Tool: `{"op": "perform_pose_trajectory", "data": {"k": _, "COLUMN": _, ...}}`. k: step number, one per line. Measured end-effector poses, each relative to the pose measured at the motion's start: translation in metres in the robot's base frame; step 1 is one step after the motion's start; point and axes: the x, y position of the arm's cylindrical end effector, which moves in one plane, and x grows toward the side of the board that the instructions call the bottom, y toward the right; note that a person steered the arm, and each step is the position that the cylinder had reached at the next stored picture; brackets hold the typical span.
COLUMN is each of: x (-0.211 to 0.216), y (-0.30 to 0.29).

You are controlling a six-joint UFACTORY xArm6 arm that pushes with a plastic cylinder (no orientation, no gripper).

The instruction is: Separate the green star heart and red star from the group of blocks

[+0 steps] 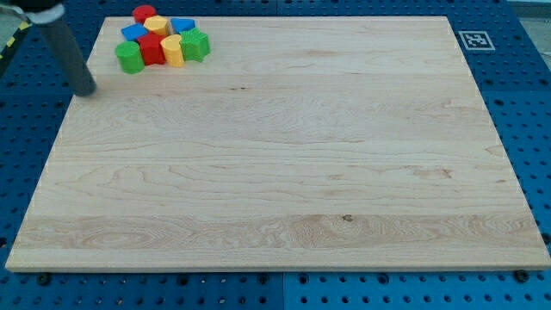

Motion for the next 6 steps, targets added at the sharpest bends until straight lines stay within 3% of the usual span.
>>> {"op": "perform_pose_trajectory", "data": {"k": 3, "x": -0.014, "y": -0.003}}
{"op": "perform_pose_trajectory", "data": {"k": 5, "x": -0.081, "y": 0.0}}
{"op": "perform_pose_trajectory", "data": {"k": 6, "x": -0.081, "y": 0.0}}
